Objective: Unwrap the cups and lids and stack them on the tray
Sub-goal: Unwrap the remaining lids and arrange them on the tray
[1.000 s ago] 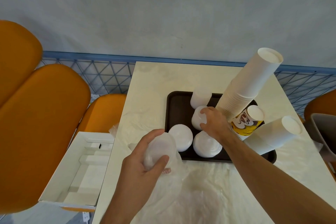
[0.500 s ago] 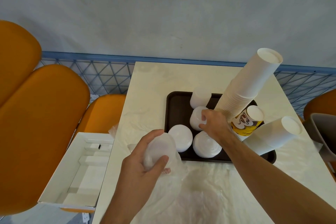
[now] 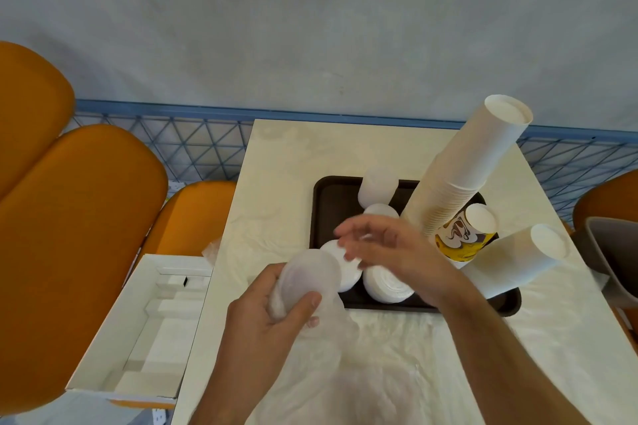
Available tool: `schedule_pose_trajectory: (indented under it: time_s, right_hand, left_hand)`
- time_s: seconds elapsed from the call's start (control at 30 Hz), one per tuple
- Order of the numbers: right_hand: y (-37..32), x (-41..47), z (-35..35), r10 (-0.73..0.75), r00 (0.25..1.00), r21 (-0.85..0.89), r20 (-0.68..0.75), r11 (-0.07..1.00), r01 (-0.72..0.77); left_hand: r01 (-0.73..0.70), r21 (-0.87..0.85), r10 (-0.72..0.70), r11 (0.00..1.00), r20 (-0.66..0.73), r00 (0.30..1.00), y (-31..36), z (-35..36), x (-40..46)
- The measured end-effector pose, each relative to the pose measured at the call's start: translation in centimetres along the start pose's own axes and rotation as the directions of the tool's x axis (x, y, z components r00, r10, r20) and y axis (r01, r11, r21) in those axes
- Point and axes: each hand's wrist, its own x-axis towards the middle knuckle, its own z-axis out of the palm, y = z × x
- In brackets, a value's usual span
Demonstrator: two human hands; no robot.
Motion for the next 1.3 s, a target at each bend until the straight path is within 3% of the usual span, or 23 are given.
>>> schedule_pose_trajectory:
  time_s: [0.07,0.17,0.27,0.37,0.43,0.5,0.57,0.63,0.73,0.87,1.03,1.3]
  right_hand:
    - [-0.4,-1.5,1.2,-0.004,0.991,0.015,0.133,1.0,0.002]
    - [0.9,-2.0,2.0,0.029,0.99,0.064,0.14,0.997,-0.038]
    - [2.3,-2.0,1.8,0.03,0.996,0.267,0.078,0.962,-0.05]
    - [3.3,-1.2,0.4,0.058,0.994,0.482,-0.089,0.876,-0.008]
    - [4.1,0.1,-1.0,0.029,0.966,0.346,-0.256,0.936,0.064]
    - [5.3,1.8,-2.4,-0.066,0.903,-0.077,-0.424,0.996,0.037]
    - [6.5,3.5,-3.5,-0.192,0.856,-0.453,-0.48,0.89,-0.055]
    - [7.8,5.1,-4.3,-0.267,0.843,-0.61,-0.468,0.787,-0.09]
    - [9.5,6.7,-5.0,-0.301,0.862,-0.725,-0.409,0.681,-0.107]
    - [10.7,7.2,-5.0,-0.202,0.917,-0.801,-0.345,0.573,-0.175]
    - [10.8,6.5,-4.6,-0.051,0.928,-0.781,-0.37,0.558,-0.281]
    - [10.0,6.1,-4.4,-0.074,0.911,-0.788,-0.405,0.533,-0.307]
  left_hand:
    - [0.014,-0.004,-0.014,1.0,0.022,1.0,0.3,0.4,0.2]
    - [0.007,0.014,-0.008,1.0,0.047,0.999,0.7,0.7,0.4]
    - [0.046,-0.019,-0.045,0.999,0.048,0.998,0.1,0.8,0.5]
    - [0.064,-0.051,-0.062,0.997,0.036,0.997,-0.6,0.5,0.5]
    - [0.074,-0.079,-0.071,0.994,0.039,0.997,-0.7,0.3,0.4]
    - [0.075,-0.107,-0.07,0.991,0.041,0.997,-0.6,0.2,0.3]
    - [0.062,-0.1,-0.057,0.993,0.05,0.997,-0.6,0.3,0.2]
    - [0.055,-0.087,-0.05,0.995,0.058,0.997,-0.5,0.3,0.1]
    - [0.057,-0.088,-0.053,0.995,0.054,0.997,-0.5,0.2,0.0]
    - [0.058,-0.094,-0.054,0.994,0.046,0.998,-0.6,0.0,-0.1]
    - [0.051,-0.087,-0.048,0.995,0.041,0.998,-0.6,-0.3,-0.1]
    - [0.05,-0.077,-0.047,0.996,0.044,0.998,-0.5,0.0,0.1]
